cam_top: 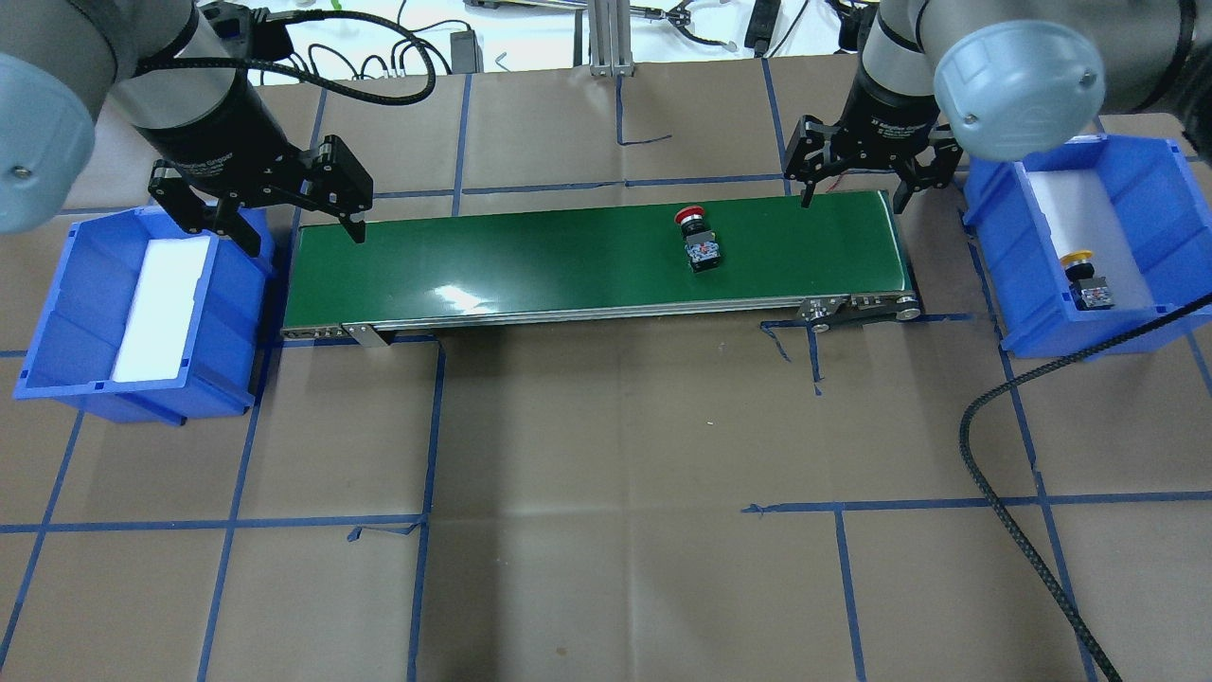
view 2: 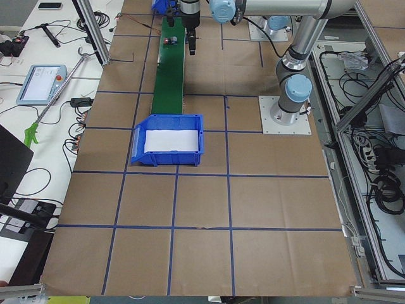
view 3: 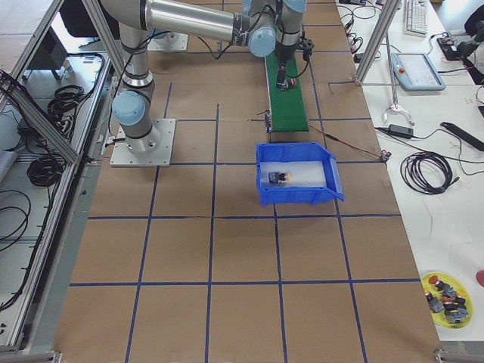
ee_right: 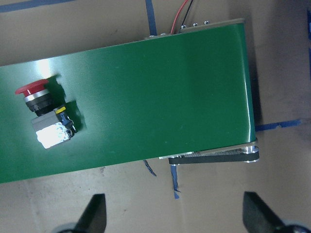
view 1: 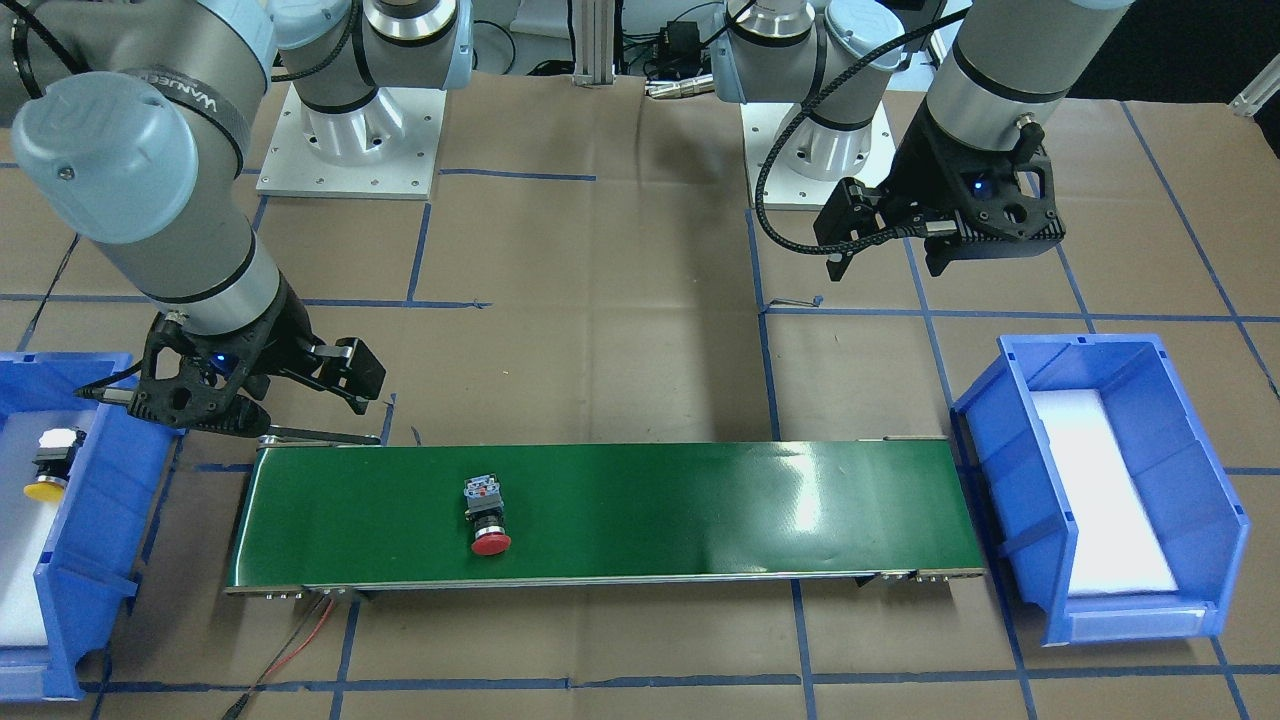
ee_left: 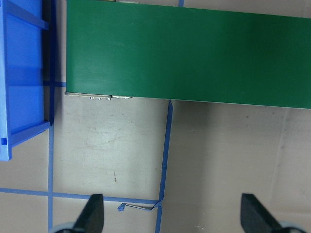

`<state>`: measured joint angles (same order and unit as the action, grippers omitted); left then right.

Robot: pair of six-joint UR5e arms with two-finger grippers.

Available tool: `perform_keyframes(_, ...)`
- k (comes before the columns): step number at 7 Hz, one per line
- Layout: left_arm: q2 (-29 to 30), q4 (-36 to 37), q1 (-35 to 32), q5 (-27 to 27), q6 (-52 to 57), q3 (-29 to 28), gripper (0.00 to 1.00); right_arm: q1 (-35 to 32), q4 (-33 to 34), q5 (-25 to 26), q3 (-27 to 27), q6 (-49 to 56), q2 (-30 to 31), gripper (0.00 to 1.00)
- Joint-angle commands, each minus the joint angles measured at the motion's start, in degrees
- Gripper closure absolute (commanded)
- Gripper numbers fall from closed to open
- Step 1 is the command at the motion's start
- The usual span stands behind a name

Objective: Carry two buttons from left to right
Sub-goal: 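Move the right gripper back over the conveyor toward the red button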

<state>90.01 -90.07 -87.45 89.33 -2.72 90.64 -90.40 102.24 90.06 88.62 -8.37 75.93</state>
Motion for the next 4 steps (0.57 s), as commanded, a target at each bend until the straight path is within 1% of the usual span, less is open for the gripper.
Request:
perform_keyframes(1,-0.01,-0.02,0.0,-0.03,0.0,0.06,0.0,-0.91,4.52,-0.06,-0.11,0.02,-2.88,0.01)
perform_keyframes(3,-0.01,0.15,0.0,0.06,0.0,-0.03,0.0,-1.09,7.87,-0.24,-0.02,0.02,-4.82,0.01)
perform_keyframes(4,-0.01,0.16,0.0,0.06,0.0,-0.03,0.0,-1.09,8.06,-2.94,-0.02,0.02,-5.7,0.01)
